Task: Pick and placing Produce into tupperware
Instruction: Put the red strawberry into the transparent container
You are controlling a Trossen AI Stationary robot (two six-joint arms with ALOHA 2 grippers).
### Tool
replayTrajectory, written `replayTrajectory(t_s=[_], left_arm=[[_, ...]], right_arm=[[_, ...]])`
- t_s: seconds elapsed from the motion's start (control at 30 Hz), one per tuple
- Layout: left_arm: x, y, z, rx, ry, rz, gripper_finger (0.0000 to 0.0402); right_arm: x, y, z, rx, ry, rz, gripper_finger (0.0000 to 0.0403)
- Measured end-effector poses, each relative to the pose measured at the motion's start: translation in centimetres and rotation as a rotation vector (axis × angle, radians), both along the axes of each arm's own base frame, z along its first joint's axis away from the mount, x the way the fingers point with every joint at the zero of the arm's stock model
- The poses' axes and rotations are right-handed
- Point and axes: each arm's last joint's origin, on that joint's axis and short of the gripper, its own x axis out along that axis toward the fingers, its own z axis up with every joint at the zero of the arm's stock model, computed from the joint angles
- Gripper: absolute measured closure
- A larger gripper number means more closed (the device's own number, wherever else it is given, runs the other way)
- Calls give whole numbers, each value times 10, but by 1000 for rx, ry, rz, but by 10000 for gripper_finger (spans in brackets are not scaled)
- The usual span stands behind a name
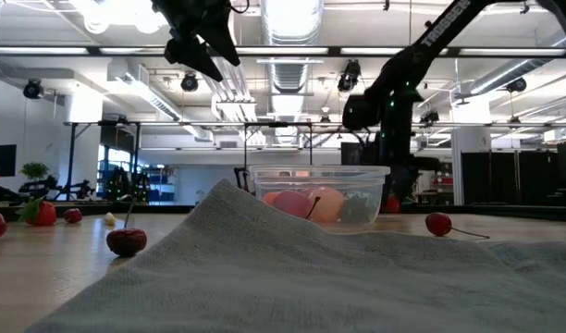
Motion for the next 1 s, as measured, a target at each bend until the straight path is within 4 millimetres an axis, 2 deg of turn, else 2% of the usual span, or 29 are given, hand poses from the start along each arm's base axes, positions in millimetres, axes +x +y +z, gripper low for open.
replayTrajectory(t_s=[0.17,0.27,0.4,0.57,0.67,0.83,1.0], left_arm=[[0,0,0,13,6,-7,77],[0,0,0,20,6,-14,77],[2,0,2,25,-17,-14,77],[2,1,2,26,-19,-14,77],[2,0,0,23,-10,-15,77],[1,0,-5,16,14,-17,77],[1,-1,-9,9,30,-23,77]], right_arm=[[5,23,28,14,-90,81,262],[13,45,44,52,-181,210,259],[29,77,56,156,-297,389,258],[52,109,68,140,-336,527,257],[62,118,68,113,-337,572,257],[71,121,66,-34,-251,551,254],[75,123,73,-59,-268,561,221]])
